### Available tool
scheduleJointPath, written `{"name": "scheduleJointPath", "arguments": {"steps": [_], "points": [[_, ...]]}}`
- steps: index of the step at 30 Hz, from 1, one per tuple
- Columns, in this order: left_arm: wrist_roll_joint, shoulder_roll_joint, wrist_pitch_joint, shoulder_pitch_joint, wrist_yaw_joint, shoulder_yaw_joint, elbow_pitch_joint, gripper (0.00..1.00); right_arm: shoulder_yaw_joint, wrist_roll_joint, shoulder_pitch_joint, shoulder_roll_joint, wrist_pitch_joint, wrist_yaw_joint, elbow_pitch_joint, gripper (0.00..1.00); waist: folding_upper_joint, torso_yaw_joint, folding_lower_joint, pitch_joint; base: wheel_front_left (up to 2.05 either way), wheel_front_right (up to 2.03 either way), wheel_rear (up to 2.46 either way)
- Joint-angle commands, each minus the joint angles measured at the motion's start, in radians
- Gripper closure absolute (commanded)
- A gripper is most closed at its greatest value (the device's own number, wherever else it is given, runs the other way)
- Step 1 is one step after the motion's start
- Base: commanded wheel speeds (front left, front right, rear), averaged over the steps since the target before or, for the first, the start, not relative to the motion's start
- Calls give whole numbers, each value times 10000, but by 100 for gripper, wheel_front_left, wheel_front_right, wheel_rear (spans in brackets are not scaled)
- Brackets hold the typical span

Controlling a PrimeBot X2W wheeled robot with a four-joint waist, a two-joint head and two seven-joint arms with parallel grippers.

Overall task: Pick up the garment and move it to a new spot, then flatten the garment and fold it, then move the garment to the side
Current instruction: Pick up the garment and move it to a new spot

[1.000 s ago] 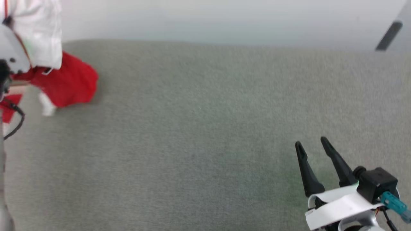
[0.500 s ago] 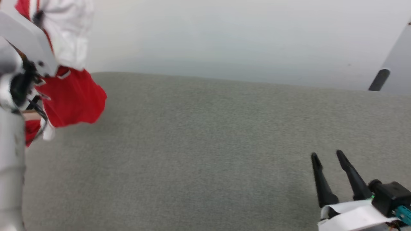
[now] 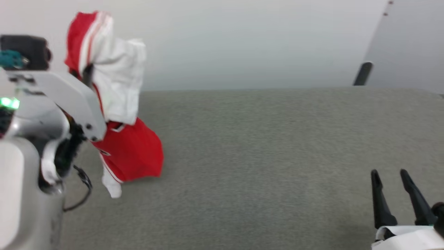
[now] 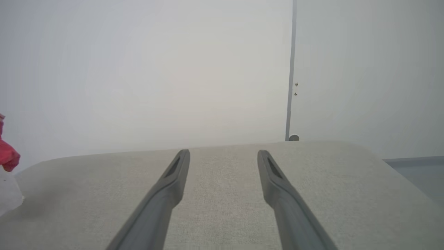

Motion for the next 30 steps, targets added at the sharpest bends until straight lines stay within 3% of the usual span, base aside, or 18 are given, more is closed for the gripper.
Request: {"name": "scheduleJointPath", "arguments": {"steps": [1, 7, 14, 21, 30], "points": [[65, -73, 86, 207, 170, -8, -264, 100, -82, -2, 49, 26, 11, 8, -95, 0, 0, -576, 0, 96, 0, 0, 0], [271, -566, 461, 847, 714, -474, -1112, 100, -191, 91, -39, 26, 5, 8, -109, 0, 0, -1315, 0, 319, 0, 0, 0], [263, -1204, 363, 1408, 891, -1155, -959, 100, -42, 248, -188, 27, -99, 8, 89, 0, 0, -1937, 0, 537, 0, 0, 0], [303, -1886, -131, 1763, 798, -1912, 155, 100, 137, 366, -410, 27, -246, 8, 358, 0, 0, -2436, 0, 814, 0, 0, 0], [146, -2712, -868, 1608, 471, -2612, 2181, 100, 241, 488, -584, 26, -395, 8, 810, 0, 0, -2582, 0, 880, 0, 0, 0]]}}
